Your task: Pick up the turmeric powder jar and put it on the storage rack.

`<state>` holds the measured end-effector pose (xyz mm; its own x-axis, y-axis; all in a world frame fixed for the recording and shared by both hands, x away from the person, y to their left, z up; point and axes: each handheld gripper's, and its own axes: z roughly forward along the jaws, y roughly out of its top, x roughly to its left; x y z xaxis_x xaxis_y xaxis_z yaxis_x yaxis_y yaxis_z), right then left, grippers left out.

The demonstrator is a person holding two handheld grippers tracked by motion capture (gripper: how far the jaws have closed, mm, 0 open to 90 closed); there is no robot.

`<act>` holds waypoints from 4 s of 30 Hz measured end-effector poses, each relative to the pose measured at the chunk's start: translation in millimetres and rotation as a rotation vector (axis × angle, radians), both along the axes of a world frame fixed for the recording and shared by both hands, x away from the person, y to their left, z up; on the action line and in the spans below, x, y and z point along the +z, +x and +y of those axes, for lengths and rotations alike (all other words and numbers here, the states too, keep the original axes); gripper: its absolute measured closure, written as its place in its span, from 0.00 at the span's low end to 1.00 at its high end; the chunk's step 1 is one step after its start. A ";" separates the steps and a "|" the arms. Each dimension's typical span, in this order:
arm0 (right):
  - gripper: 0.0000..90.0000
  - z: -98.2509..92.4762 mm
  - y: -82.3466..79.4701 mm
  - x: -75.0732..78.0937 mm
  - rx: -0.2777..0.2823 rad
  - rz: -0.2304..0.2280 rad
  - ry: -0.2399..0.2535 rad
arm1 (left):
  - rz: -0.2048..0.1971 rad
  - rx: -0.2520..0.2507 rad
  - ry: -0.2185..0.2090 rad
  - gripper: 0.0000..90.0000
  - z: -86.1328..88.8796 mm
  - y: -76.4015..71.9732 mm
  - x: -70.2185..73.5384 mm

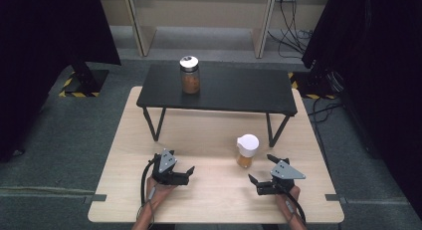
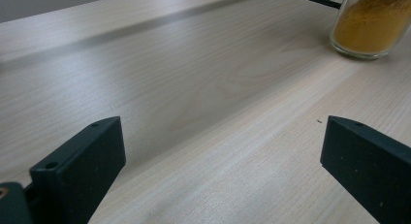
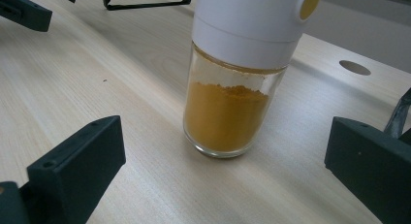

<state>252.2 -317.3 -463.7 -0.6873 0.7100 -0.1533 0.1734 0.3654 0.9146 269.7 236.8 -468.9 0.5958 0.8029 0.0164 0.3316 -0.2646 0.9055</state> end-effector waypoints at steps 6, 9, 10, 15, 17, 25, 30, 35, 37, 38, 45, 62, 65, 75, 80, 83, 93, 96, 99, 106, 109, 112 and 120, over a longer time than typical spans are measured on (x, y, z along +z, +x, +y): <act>0.01 0.0 0.1 0.1 0.004 -0.002 -0.003 | 0.003 0.000 -0.004 0.01 0.7 0.5 0.1; 0.01 -0.5 0.3 -0.1 0.003 -0.001 0.001 | 0.006 0.001 -0.009 0.01 1.2 0.8 -0.1; 0.01 -0.6 0.3 -0.2 0.003 -0.001 0.002 | 0.005 0.001 -0.009 0.01 1.3 0.8 -0.1; 0.01 -0.7 0.3 -0.2 0.006 -0.001 0.002 | 0.008 -0.001 -0.007 0.01 1.1 1.0 0.2; 0.01 -0.8 0.4 -0.2 0.006 -0.001 0.003 | 0.009 0.000 -0.010 0.01 1.4 1.2 0.1; 0.01 -0.6 0.2 -0.3 0.004 -0.001 0.003 | 0.010 -0.001 -0.009 0.01 1.4 1.4 0.3; 0.01 -1.0 0.2 -1.0 0.009 -0.006 0.006 | 0.011 0.000 -0.010 0.01 1.4 1.4 0.3; 0.01 -2.3 0.3 -3.3 -0.003 -0.009 0.030 | 0.010 0.000 -0.010 0.01 1.3 1.4 0.3; 0.01 -2.7 0.7 -3.8 -0.006 -0.006 0.037 | 0.010 0.000 -0.010 0.01 1.4 1.4 0.3; 0.01 -2.9 1.5 -3.8 -0.006 -0.003 0.039 | 0.011 0.000 -0.010 0.01 1.4 1.5 0.3; 0.01 -0.8 0.8 -5.0 -0.016 -0.011 0.043 | 0.011 0.000 -0.010 0.01 1.3 1.4 0.3; 0.01 2.5 2.6 -11.6 -0.053 -0.009 0.125 | 0.012 0.001 -0.010 0.01 1.3 1.6 0.4; 0.01 3.4 2.7 -13.3 -0.066 -0.007 0.143 | 0.012 0.001 -0.011 0.01 1.3 1.6 0.4; 0.01 5.9 6.1 -4.0 -0.036 0.002 0.088 | 0.013 0.002 -0.010 0.01 1.1 1.6 0.5; 0.04 10.4 8.5 -0.9 -0.029 -0.016 0.060 | 0.013 0.002 -0.009 0.01 1.0 1.6 0.6; 0.04 12.0 11.4 -0.3 -0.040 -0.017 0.066 | 0.013 0.002 -0.009 0.01 0.9 1.6 0.6; 0.10 30.6 31.1 1.9 -0.066 -0.010 0.071 | 0.014 0.003 -0.011 0.01 1.2 1.7 0.5; 0.13 34.8 37.1 1.7 -0.071 -0.001 0.093 | 0.014 0.002 -0.011 0.01 1.4 1.7 0.5; 0.17 39.4 42.0 3.2 -0.068 0.004 0.091 | 0.014 0.002 -0.011 0.01 1.3 1.7 0.5; 0.33 41.6 50.0 4.2 -0.054 0.030 0.092 | 0.015 0.003 -0.011 0.01 1.3 1.8 0.6; 0.33 41.9 50.6 5.6 -0.060 0.043 0.100 | 0.016 0.003 -0.012 0.01 1.4 1.9 0.8; 0.34 43.2 48.4 7.0 -0.074 0.046 0.099 | 0.017 0.003 -0.012 0.01 1.5 2.1 0.9; 0.34 38.9 41.4 15.9 -0.083 0.021 0.104 | 0.018 0.003 -0.012 0.01 1.6 2.2 0.9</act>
